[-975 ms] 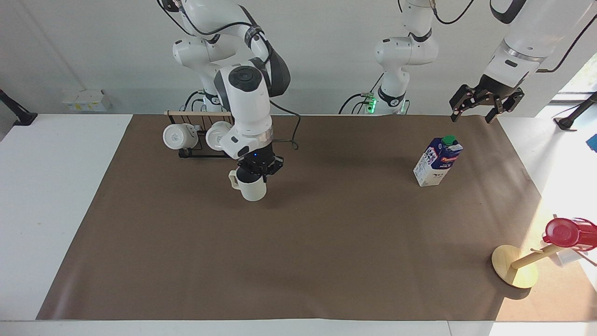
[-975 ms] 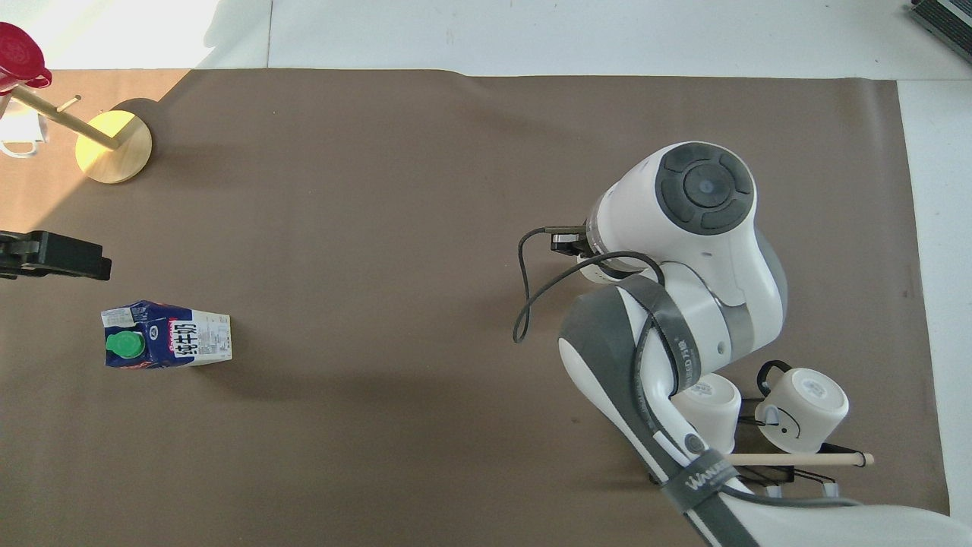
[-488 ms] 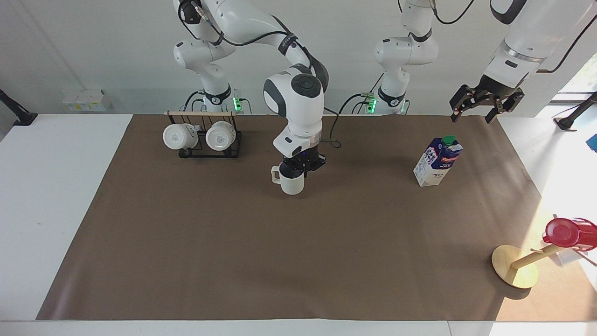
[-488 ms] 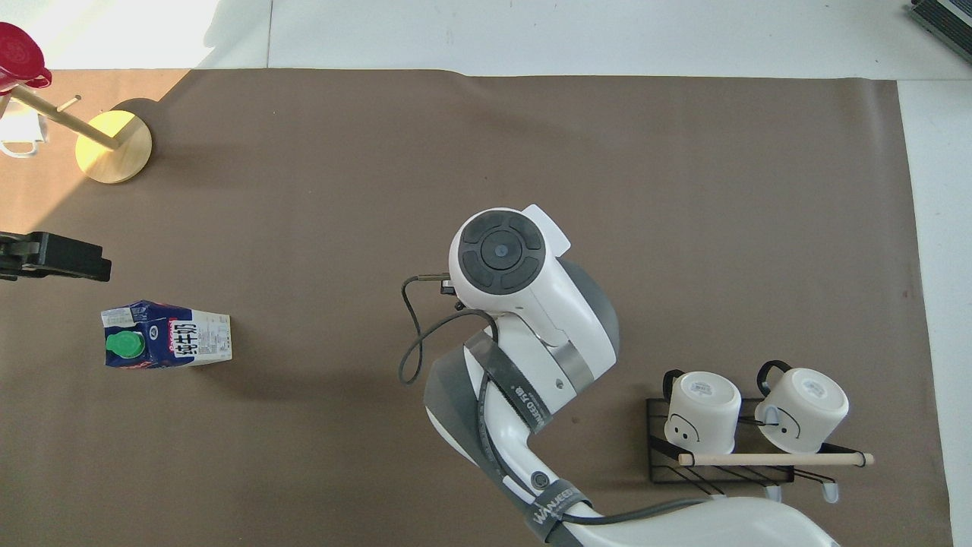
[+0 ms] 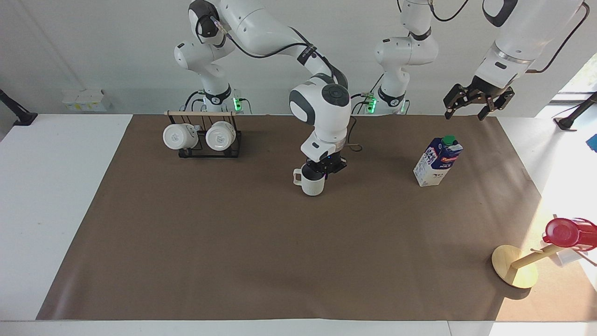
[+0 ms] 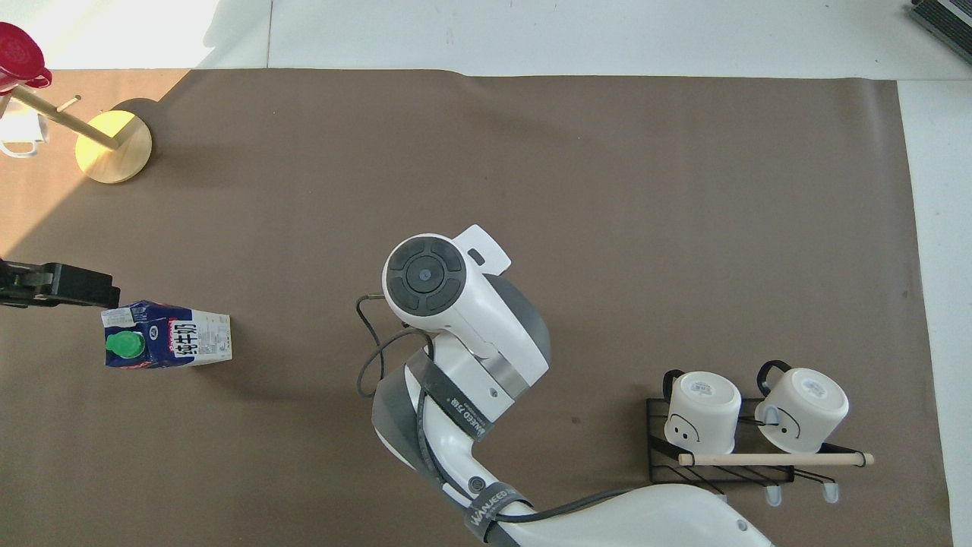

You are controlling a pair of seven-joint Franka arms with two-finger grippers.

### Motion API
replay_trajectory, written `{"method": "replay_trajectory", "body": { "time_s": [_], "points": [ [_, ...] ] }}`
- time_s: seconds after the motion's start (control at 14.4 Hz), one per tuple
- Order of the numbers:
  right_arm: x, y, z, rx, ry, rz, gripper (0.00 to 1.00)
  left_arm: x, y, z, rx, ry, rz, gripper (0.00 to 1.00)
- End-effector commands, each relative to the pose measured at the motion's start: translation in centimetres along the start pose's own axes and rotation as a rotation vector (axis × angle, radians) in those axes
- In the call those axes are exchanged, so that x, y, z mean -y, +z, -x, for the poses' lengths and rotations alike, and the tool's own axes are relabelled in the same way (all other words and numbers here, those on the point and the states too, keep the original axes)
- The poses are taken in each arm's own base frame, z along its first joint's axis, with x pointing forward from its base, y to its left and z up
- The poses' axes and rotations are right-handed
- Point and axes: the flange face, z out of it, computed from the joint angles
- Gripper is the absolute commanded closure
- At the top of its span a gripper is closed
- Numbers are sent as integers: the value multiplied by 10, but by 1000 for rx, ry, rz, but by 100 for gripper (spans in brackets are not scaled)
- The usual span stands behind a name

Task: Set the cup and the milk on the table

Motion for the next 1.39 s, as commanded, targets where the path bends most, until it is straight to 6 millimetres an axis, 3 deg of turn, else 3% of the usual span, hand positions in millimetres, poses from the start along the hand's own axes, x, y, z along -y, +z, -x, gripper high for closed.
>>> {"method": "replay_trajectory", "body": {
  "time_s": [0.0, 0.14, 0.21, 0.28, 0.35, 0.56, 0.7, 0.84, 1.11, 1.32],
  "points": [
    [4, -3, -7, -21, 15, -3, 100, 3, 10, 12, -10, -4, -8, 0],
    [8, -2, -1, -10, 14, -8, 100, 3, 14, 12, -2, -4, -9, 0],
    [21, -1, 14, 0, -9, -3, 97, 4, 20, 12, 4, -6, -9, 0],
    [21, 0, 19, 4, 3, 1, 89, 6, 24, 11, -9, -8, -9, 0],
    [20, 2, 20, 1, 18, -2, 71, 8, 28, 11, -34, -11, -12, 0],
    [19, 4, 20, -5, 18, -7, 63, 26, 51, 19, -74, 10, -16, 0],
    [20, 0, 18, -22, 11, -2, 19, 31, 67, 22, -91, 41, -20, 0],
    [22, -2, 20, -24, 10, -4, 0, 32, 80, 23, -78, 40, -19, 0],
    [-7, -65, 1, -77, 61, -58, 0, 33, 113, 30, -86, 40, -23, 0],
    [-76, -134, -31, -129, 158, -97, 0, 32, 131, 32, -110, 51, -27, 0]
  ]
}}
